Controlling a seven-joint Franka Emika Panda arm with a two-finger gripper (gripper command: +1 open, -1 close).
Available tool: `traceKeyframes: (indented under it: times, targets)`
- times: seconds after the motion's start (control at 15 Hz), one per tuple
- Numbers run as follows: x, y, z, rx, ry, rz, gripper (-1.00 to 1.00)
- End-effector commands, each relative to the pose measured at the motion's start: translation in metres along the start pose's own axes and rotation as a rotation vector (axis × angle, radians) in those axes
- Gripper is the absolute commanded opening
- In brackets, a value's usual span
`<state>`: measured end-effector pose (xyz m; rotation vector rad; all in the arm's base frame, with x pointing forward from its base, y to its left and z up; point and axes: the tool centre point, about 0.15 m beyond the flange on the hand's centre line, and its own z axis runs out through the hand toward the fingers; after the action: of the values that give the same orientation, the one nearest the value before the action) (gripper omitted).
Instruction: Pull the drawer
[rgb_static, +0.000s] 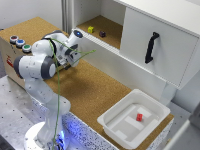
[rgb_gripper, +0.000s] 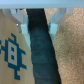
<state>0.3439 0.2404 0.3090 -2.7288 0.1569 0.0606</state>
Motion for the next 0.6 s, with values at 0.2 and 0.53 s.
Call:
traceKeyframes:
  times: [0.2, 0.53]
  targets:
    - [0.064, 0.067, -0.015, 0.016, 0.067, 0.068, -1.0]
    - [0.063, 0.094, -0.025, -0.008, 0.084, 0.098, -1.0]
